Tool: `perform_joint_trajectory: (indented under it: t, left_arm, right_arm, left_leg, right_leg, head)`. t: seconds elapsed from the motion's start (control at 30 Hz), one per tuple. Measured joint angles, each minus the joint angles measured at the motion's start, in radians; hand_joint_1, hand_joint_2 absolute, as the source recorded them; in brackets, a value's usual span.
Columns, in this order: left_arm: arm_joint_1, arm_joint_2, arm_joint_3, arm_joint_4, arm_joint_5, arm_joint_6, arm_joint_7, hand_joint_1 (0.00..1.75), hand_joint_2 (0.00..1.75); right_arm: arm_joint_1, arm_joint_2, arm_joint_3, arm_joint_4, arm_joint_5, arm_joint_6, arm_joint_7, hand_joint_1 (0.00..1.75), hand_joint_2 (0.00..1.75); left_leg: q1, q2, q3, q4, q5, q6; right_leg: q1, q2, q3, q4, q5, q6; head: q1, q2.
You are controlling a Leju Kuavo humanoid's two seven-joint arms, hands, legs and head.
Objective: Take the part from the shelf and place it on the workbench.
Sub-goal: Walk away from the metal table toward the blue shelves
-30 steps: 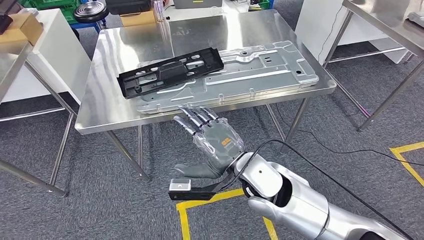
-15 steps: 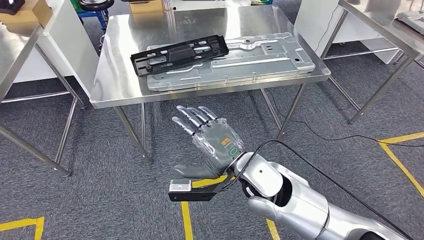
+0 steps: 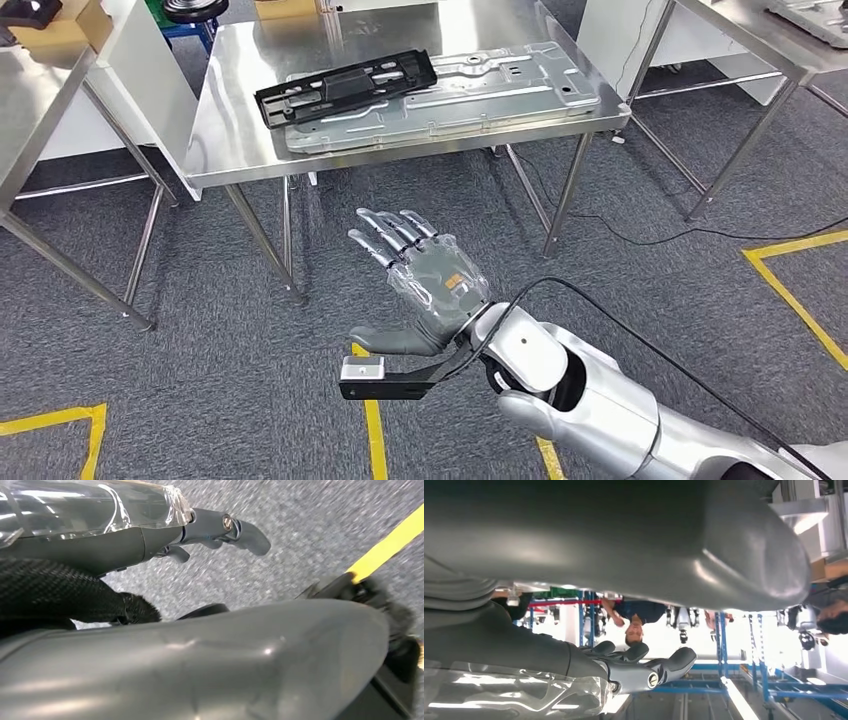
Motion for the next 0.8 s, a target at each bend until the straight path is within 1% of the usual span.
perform_joint_trajectory:
  t: [0.03,0.07,0.1,0.13,0.17,0.2,0.23,0.27,0.3,0.33,0.37,0.4,0.43,0.47,0.5,0.53,0.57,0.6,0.63,0.67,0.7,0.73,0.77,0.8]
  left_arm:
    - [-0.001,0.0,0.0,0.0,0.0,0.0,0.0,0.0,0.0]
    - [-0.001,0.0,0.0,0.0,0.0,0.0,0.0,0.0,0.0]
    - [-0.001,0.0,0.0,0.0,0.0,0.0,0.0,0.0,0.0]
    - [-0.002,0.0,0.0,0.0,0.0,0.0,0.001,0.0,0.0]
    - [-0.001,0.0,0.0,0.0,-0.001,0.0,0.002,0.0,0.0]
    - [0.0,0.0,0.0,0.0,-0.001,0.0,0.005,0.0,0.0]
    - [0.002,0.0,0.0,0.0,-0.002,0.0,0.008,0.0,0.0]
    - [0.004,-0.001,-0.001,0.0,-0.003,-0.001,0.011,0.0,0.0]
    - [0.006,-0.001,-0.001,0.0,-0.003,-0.001,0.014,0.0,0.0]
    - [0.006,-0.003,-0.001,0.0,-0.003,-0.001,0.015,0.0,0.0]
    - [0.006,-0.004,-0.001,0.0,-0.004,-0.001,0.017,0.0,0.0]
    - [0.005,-0.006,-0.001,0.0,-0.005,0.0,0.018,0.0,0.0]
    - [0.004,-0.008,-0.001,0.0,-0.006,0.0,0.02,0.0,0.0]
    - [0.004,-0.009,-0.002,0.0,-0.007,0.0,0.021,0.0,0.0]
    - [0.003,-0.01,-0.002,0.0,-0.007,0.0,0.022,0.0,0.0]
    - [0.003,-0.01,-0.002,0.0,-0.006,0.0,0.022,0.0,0.0]
    - [0.002,-0.01,-0.002,0.0,-0.007,0.0,0.023,0.0,0.0]
    - [0.001,-0.011,-0.002,0.0,-0.009,0.0,0.026,0.0,0.0]
    - [0.001,-0.011,-0.002,0.0,-0.012,0.002,0.031,0.0,0.0]
    - [0.0,-0.012,-0.002,0.0,-0.016,0.004,0.036,0.0,0.0]
    - [0.001,-0.013,-0.002,0.0,-0.02,0.007,0.04,0.0,0.0]
    - [0.002,-0.014,-0.002,0.0,-0.023,0.011,0.043,0.0,0.0]
    - [0.003,-0.015,-0.002,0.0,-0.024,0.015,0.045,0.0,0.0]
    - [0.005,-0.016,-0.002,0.0,-0.023,0.02,0.044,0.0,0.0]
  right_arm:
    - [0.0,0.0,0.0,0.0,0.0,0.0,0.0,0.0,0.0]
    - [0.0,0.0,0.0,0.0,0.0,0.0,0.0,0.0,0.0]
    - [0.001,0.0,0.0,0.0,0.0,0.0,0.0,0.0,0.0]
    - [0.001,0.0,0.0,0.0,0.0,0.0,0.0,0.0,0.0]
    - [0.001,0.0,0.0,0.0,0.0,0.0,0.001,0.0,0.0]
    - [0.0,0.0,0.0,0.0,-0.001,-0.001,0.001,0.0,0.0]
    - [0.0,0.0,-0.001,0.0,-0.001,-0.002,0.002,0.0,0.0]
    - [-0.001,0.0,-0.001,0.0,-0.001,-0.002,0.002,0.0,0.0]
    - [-0.001,0.0,-0.002,0.0,-0.001,-0.003,0.003,0.0,0.0]
    - [-0.001,-0.001,-0.002,0.0,-0.001,-0.003,0.004,0.0,0.0]
    - [0.001,-0.002,-0.003,0.0,-0.001,-0.003,0.005,0.0,0.0]
    - [0.002,-0.003,-0.003,0.0,-0.002,-0.003,0.006,0.0,0.0]
    - [0.004,-0.005,-0.003,0.0,-0.002,-0.002,0.009,0.0,0.0]
    - [0.005,-0.006,-0.004,0.0,-0.003,-0.002,0.013,0.0,0.0]
    - [0.006,-0.008,-0.004,0.0,-0.004,-0.002,0.016,0.0,0.0]
    - [0.007,-0.009,-0.005,0.0,-0.006,-0.002,0.021,0.0,0.0]
    - [0.01,-0.011,-0.007,0.0,-0.009,-0.002,0.023,0.0,0.0]
    - [0.012,-0.013,-0.008,0.0,-0.013,-0.002,0.024,0.0,0.0]
    - [0.014,-0.015,-0.009,0.0,-0.019,-0.002,0.025,0.0,0.0]
    - [0.016,-0.016,-0.011,0.0,-0.025,-0.003,0.025,0.0,0.0]
    - [0.016,-0.016,-0.013,0.0,-0.03,-0.004,0.025,0.0,0.0]
    - [0.015,-0.016,-0.016,-0.001,-0.034,-0.005,0.025,0.0,0.0]
    - [0.015,-0.016,-0.021,-0.001,-0.036,-0.006,0.024,0.0,0.0]
    - [0.015,-0.016,-0.025,-0.001,-0.038,-0.009,0.023,0.0,0.0]
  left_leg:
    - [0.0,0.0,-0.008,0.067,-0.025,-0.001]
    - [0.0,0.0,-0.003,0.109,-0.023,-0.001]
    - [0.0,0.0,0.017,0.117,0.0,0.0]
    - [0.0,0.0,0.056,0.089,0.031,0.002]
    - [0.0,0.0,0.111,0.027,0.05,0.005]
    - [-0.001,-0.001,0.182,-0.06,0.052,0.009]
    - [-0.003,-0.002,0.243,-0.147,0.037,0.014]
    - [-0.005,-0.004,0.283,-0.21,0.02,0.018]
    - [-0.008,-0.006,0.301,-0.245,0.011,0.022]
    - [-0.007,-0.006,0.291,-0.252,0.011,0.027]
    - [-0.006,-0.005,0.277,-0.247,0.022,0.032]
    - [-0.005,-0.003,0.263,-0.245,0.034,0.039]
    - [-0.003,0.0,0.249,-0.245,0.048,0.047]
    - [-0.004,0.002,0.236,-0.245,0.061,0.052]
    - [-0.005,0.003,0.221,-0.244,0.074,0.056]
    - [-0.006,0.005,0.206,-0.244,0.087,0.057]
    - [-0.008,0.007,0.19,-0.244,0.099,0.057]
    - [-0.009,0.01,0.173,-0.243,0.11,0.057]
    - [-0.009,0.014,0.158,-0.242,0.121,0.055]
    - [-0.01,0.018,0.145,-0.24,0.131,0.053]
    - [-0.013,0.022,0.136,-0.237,0.138,0.05]
    - [-0.015,0.026,0.132,-0.233,0.144,0.047]
    - [-0.018,0.032,0.129,-0.229,0.15,0.043]
    - [-0.019,0.04,0.127,-0.226,0.155,0.038]
  right_leg:
    - [0.001,0.0,-0.02,0.001,0.015,0.0]
    - [0.001,0.0,-0.04,0.001,0.03,0.001]
    - [0.002,0.0,-0.061,0.002,0.045,0.002]
    - [0.002,0.0,-0.08,0.002,0.06,0.005]
    - [0.002,0.001,-0.096,0.004,0.074,0.008]
    - [0.004,0.002,-0.109,0.005,0.085,0.012]
    - [0.006,0.002,-0.119,0.008,0.096,0.016]
    - [0.007,0.003,-0.127,0.009,0.109,0.02]
    - [0.009,0.003,-0.136,0.01,0.121,0.025]
    - [0.01,0.004,-0.144,0.01,0.133,0.029]
    - [0.008,0.005,-0.154,0.016,0.129,0.034]
    - [0.007,0.006,-0.167,0.038,0.103,0.04]
    - [0.005,0.007,-0.183,0.082,0.055,0.045]
    - [0.003,0.007,-0.202,0.147,-0.007,0.049]
    - [0.003,0.007,-0.219,0.225,-0.062,0.053]
    - [0.003,0.007,-0.23,0.297,-0.094,0.056]
    - [0.002,0.007,-0.23,0.349,-0.094,0.057]
    - [0.002,0.006,-0.217,0.369,-0.071,0.057]
    - [0.002,0.004,-0.186,0.352,-0.037,0.056]
    - [0.003,-0.005,-0.136,0.302,-0.012,0.055]
    - [0.004,-0.021,-0.066,0.222,-0.01,0.052]
    - [0.006,-0.036,0.006,0.131,-0.028,0.047]
    - [0.007,-0.047,0.059,0.057,-0.051,0.04]
    - [0.009,-0.05,0.092,0.007,-0.068,0.033]
  head:
    - [0.0,0.0]
    - [0.0,0.0]
    - [0.0,0.0]
    - [0.0,0.0]
    - [0.0,0.0]
    - [0.0,0.0]
    - [0.0,0.0]
    - [0.0,0.0]
    - [0.001,0.0]
    - [0.002,0.0]
    - [0.002,0.0]
    - [0.002,0.0]
    - [0.003,0.0]
    - [0.004,0.0]
    - [0.005,0.0]
    - [0.006,0.0]
    - [0.006,0.0]
    - [0.006,0.0]
    - [0.006,0.0]
    - [0.006,0.0]
    - [0.007,0.0]
    - [0.008,0.0]
    - [0.008,0.0]
    - [0.009,0.0]
